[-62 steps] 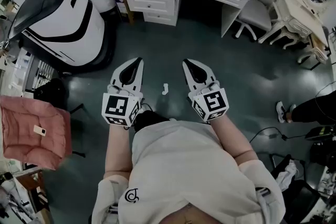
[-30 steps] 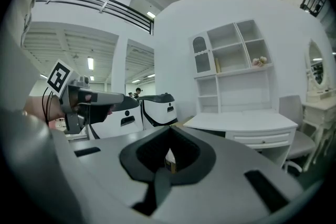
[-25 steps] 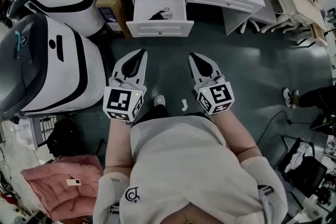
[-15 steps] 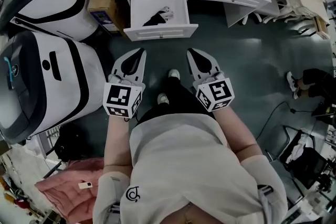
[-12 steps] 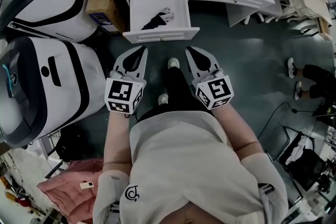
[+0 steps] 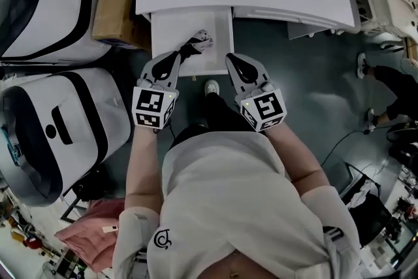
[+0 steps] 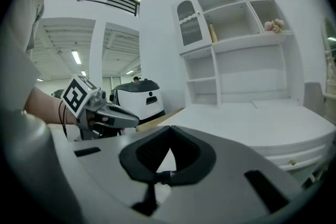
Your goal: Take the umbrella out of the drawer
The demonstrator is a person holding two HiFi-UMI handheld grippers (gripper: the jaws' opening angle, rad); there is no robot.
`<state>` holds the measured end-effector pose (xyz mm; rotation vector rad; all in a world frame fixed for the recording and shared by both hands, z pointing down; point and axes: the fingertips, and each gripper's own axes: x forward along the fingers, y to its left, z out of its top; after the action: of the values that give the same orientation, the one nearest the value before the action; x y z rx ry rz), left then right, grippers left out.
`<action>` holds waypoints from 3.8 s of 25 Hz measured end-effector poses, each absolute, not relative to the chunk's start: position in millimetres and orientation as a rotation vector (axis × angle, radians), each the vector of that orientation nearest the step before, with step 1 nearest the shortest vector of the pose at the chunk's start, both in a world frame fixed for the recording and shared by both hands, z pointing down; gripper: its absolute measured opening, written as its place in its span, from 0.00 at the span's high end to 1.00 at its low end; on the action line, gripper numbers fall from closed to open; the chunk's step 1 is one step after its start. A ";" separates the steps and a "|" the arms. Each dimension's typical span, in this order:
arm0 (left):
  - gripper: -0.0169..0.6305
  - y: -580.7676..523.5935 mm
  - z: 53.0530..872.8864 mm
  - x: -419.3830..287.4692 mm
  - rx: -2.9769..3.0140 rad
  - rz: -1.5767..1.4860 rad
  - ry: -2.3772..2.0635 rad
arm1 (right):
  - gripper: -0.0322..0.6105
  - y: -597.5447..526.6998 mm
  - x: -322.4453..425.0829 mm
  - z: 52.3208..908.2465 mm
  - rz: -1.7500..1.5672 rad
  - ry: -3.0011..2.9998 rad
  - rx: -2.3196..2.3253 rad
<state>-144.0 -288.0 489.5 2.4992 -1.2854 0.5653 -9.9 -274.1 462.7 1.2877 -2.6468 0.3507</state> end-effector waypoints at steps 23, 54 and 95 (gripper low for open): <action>0.39 -336.3 773.0 -121.4 2.133 1.325 -0.520 | 0.94 -355.2 3.5 537.2 0.539 -2.512 1.415; 0.62 -352.9 723.7 -111.0 2.330 1.304 -0.662 | 0.94 -325.6 -20.6 510.0 0.583 -2.419 1.516; 0.61 -378.6 288.1 -238.7 2.728 0.032 -1.469 | 0.94 -379.3 -85.1 322.8 0.067 -2.737 1.443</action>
<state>-238.7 -378.6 288.1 2.7281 -1.4688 0.0317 -85.1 -379.3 322.8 1.4427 -2.7367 0.0666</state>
